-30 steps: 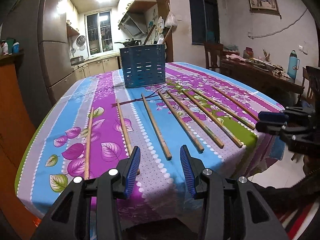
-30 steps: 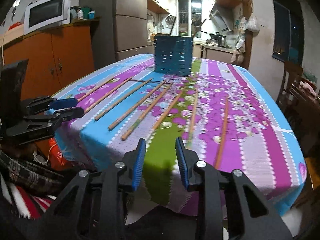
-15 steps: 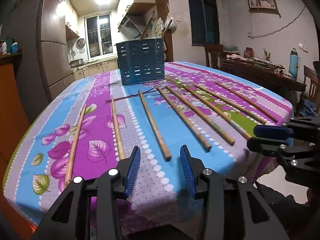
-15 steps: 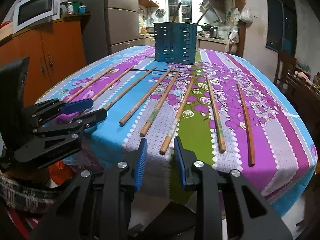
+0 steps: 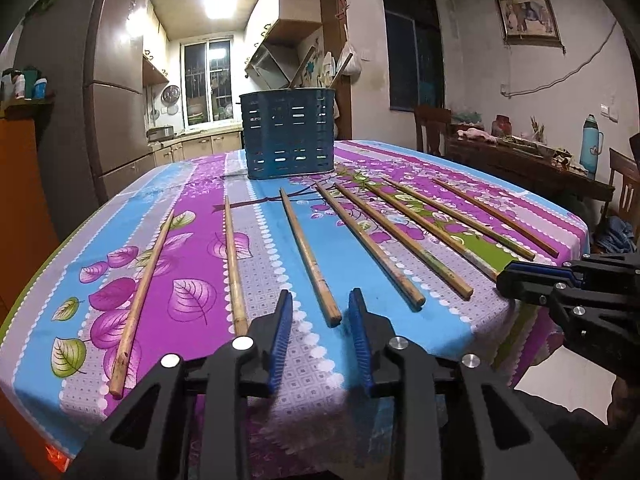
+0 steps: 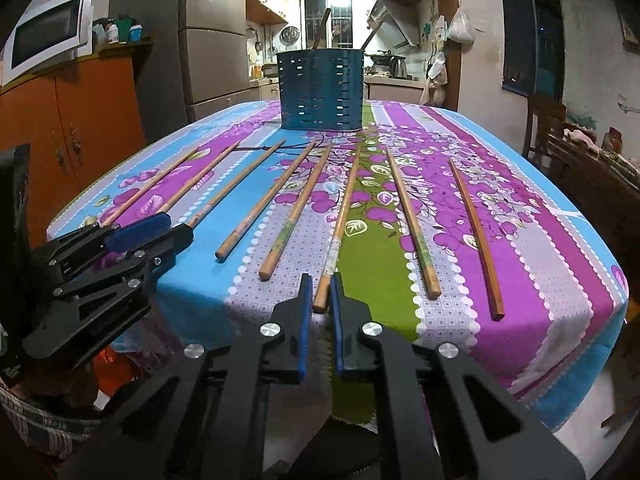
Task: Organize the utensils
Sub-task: 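Grasp a chopstick with the right gripper while the left gripper grasps another chopstick, then carry the right gripper's chopstick into the blue holder while the left gripper carries its chopstick there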
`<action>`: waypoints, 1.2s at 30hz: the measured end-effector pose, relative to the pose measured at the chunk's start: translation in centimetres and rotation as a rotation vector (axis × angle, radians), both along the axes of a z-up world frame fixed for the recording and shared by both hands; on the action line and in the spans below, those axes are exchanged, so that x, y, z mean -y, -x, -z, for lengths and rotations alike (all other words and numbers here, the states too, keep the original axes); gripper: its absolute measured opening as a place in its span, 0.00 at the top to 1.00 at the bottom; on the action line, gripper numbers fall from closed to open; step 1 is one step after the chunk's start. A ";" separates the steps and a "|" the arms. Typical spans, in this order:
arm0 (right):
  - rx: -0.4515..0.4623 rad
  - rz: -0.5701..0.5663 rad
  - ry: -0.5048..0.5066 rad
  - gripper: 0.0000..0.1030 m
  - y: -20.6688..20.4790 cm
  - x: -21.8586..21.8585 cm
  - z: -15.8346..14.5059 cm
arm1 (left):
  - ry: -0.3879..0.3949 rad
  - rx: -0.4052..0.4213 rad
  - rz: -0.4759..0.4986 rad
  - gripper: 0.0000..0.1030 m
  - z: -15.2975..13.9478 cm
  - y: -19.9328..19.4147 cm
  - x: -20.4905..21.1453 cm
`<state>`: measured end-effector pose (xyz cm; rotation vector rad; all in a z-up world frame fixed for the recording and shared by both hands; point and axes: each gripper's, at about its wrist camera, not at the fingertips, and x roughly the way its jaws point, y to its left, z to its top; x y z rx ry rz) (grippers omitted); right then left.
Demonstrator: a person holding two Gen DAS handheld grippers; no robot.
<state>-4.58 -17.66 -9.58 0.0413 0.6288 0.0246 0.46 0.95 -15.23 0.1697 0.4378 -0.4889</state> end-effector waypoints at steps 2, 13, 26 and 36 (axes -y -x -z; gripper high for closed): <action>0.003 -0.002 -0.004 0.94 0.1 0.1 0.0 | -0.004 0.005 0.002 0.76 0.0 -0.1 0.2; 0.029 0.011 -0.081 0.95 0.3 1.8 -0.1 | -0.003 0.030 -0.028 0.93 -0.2 -0.4 0.7; 0.233 -0.024 -0.026 0.95 1.7 3.4 -5.7 | 0.067 0.144 -0.058 0.93 -6.0 0.3 -1.0; 0.396 -0.103 0.000 0.95 -0.7 5.3 -12.5 | 0.181 0.187 0.000 0.93 -13.6 -1.1 -2.7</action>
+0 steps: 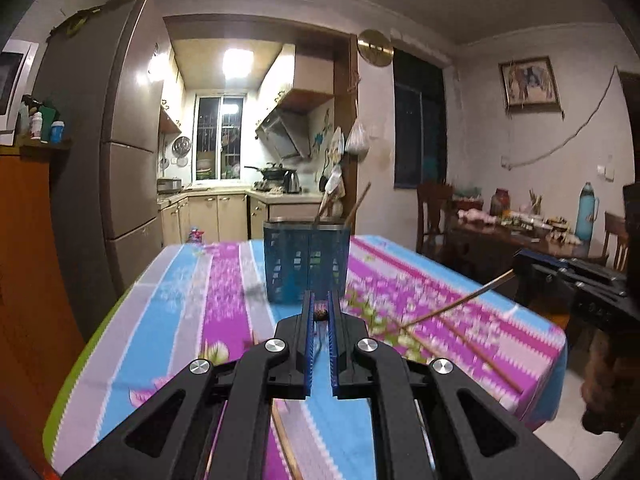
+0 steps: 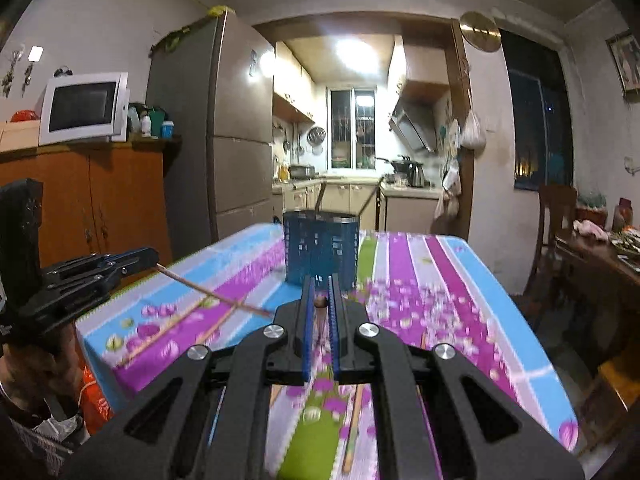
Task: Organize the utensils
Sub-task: 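Carry the right gripper's chopstick into the blue holder while the left gripper carries its chopstick there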
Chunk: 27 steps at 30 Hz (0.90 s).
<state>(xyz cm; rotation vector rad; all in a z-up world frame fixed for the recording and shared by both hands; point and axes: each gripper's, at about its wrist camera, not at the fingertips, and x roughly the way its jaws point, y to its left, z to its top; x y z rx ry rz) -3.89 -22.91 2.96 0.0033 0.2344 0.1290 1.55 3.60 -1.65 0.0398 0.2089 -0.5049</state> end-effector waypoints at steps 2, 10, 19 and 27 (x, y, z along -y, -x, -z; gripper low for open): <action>0.005 -0.012 -0.007 0.95 -0.6 0.3 -0.8 | 0.007 0.009 0.008 0.93 -1.2 -0.3 0.0; 0.018 -0.053 -0.014 0.95 -2.3 0.8 -3.1 | 0.034 0.022 0.038 0.93 -4.1 -2.0 -0.1; 0.035 -0.082 -0.024 0.95 -3.1 0.7 -4.8 | 0.049 0.013 0.052 0.93 -5.5 -2.9 0.1; 0.039 -0.099 -0.029 0.95 -3.3 0.1 -5.7 | 0.013 0.011 0.010 0.93 -5.9 -3.5 0.7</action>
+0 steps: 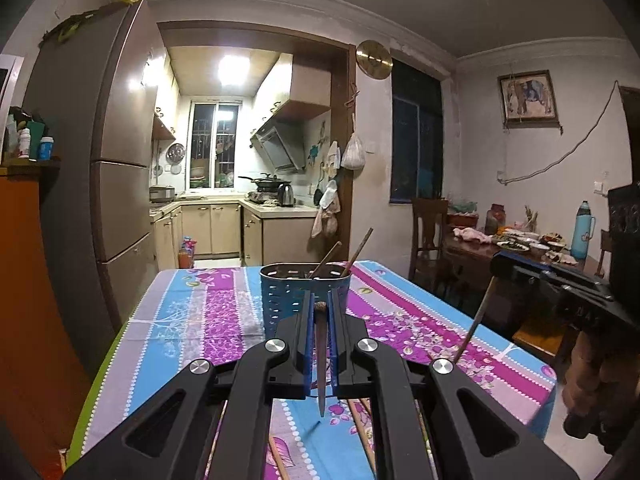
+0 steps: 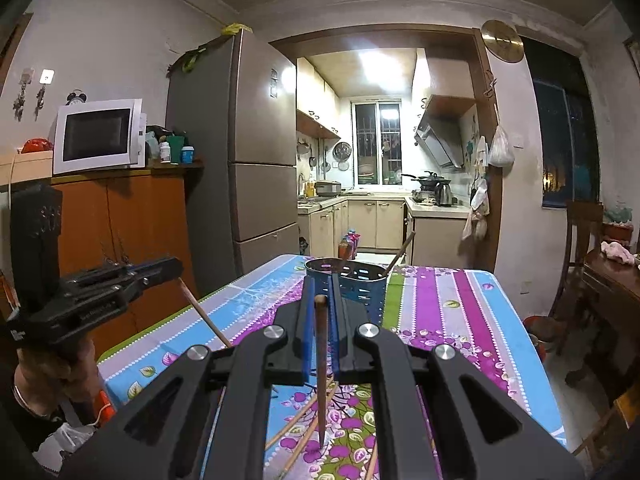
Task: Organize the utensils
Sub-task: 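Carry the right gripper's chopstick into the blue holder while the left gripper carries its chopstick there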
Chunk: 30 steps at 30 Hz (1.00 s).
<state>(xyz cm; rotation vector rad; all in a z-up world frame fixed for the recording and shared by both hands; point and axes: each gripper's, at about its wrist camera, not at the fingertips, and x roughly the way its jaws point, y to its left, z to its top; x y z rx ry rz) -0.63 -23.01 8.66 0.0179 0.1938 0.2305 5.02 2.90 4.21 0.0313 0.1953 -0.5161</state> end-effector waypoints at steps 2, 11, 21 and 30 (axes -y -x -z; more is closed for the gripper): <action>-0.004 -0.001 -0.002 0.95 0.0 -0.1 -0.1 | -0.014 0.004 -0.021 0.93 0.0 0.0 0.3; -0.012 0.001 0.013 0.95 -0.6 -0.3 -0.6 | -0.059 0.017 -0.122 0.93 -0.5 -0.8 0.9; -0.010 -0.015 0.043 0.95 -2.1 -1.1 -1.5 | -0.109 0.000 -0.200 0.93 -0.3 -2.8 1.3; 0.004 -0.014 0.037 0.95 -3.8 -0.5 -2.6 | -0.133 0.004 -0.213 0.93 -0.6 -3.9 1.9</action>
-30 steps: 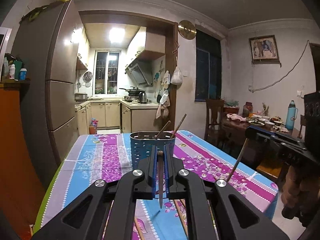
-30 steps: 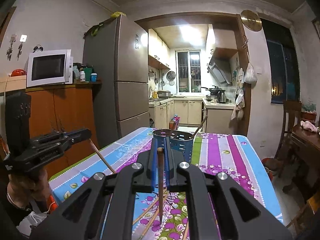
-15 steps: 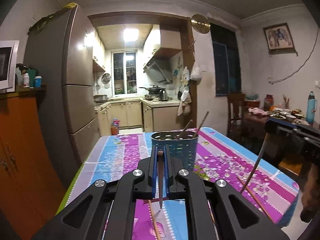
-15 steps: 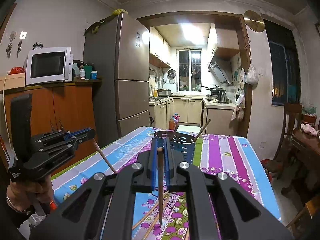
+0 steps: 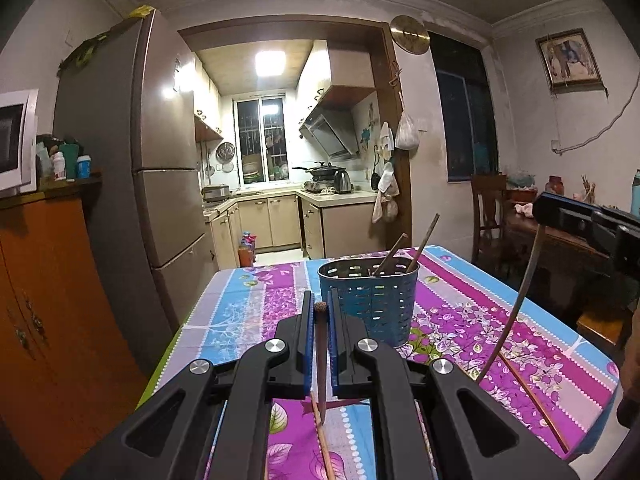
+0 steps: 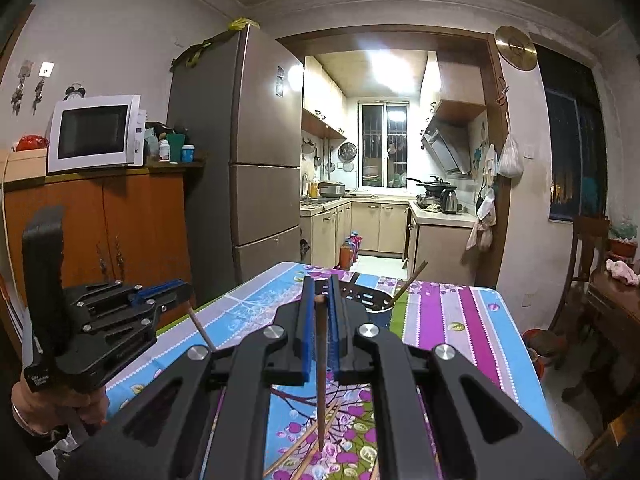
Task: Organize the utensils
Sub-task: 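Carry the right gripper's chopstick into the blue holder while the left gripper carries its chopstick there, then open the right gripper over the holder while the left gripper releases its chopstick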
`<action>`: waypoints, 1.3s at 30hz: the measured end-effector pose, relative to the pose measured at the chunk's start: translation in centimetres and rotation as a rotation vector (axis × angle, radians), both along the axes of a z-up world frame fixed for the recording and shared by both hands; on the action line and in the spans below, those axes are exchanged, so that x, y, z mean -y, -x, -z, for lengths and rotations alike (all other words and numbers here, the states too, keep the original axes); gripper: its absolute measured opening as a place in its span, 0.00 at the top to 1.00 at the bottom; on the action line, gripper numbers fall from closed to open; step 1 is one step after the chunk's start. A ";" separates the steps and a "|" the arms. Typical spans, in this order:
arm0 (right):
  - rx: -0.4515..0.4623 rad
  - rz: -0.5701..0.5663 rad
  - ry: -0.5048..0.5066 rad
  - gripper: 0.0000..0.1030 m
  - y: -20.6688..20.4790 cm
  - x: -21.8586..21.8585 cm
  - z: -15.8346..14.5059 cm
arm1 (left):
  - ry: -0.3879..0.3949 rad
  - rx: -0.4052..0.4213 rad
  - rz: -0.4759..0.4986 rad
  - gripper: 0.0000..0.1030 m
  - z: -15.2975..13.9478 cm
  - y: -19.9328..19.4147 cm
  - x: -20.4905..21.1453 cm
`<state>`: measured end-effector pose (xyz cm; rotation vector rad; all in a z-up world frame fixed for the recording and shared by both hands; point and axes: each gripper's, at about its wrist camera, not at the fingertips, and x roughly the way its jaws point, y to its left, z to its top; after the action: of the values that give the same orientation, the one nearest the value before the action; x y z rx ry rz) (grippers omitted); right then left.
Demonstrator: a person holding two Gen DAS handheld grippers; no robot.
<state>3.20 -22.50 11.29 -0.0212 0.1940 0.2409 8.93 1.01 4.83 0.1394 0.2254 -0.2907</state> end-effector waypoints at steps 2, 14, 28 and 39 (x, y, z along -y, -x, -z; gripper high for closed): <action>0.003 0.004 0.000 0.95 -0.3 0.2 -0.2 | -0.002 0.001 0.003 0.93 -0.2 -0.2 0.3; 0.034 0.018 -0.027 0.95 -3.4 1.0 -2.9 | -0.007 0.080 0.005 0.93 -3.9 -2.3 1.4; 0.183 0.104 -0.090 0.95 -10.0 3.2 -9.2 | 0.120 0.257 0.111 0.93 -13.5 -10.0 4.1; 0.176 0.159 -0.275 0.95 -16.4 6.5 -5.5 | 0.090 0.179 0.158 0.93 -8.0 -17.8 7.5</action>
<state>19.56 -28.97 16.81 0.2447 -0.0143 0.1042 26.69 -6.44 12.87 0.0931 0.0236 -0.4421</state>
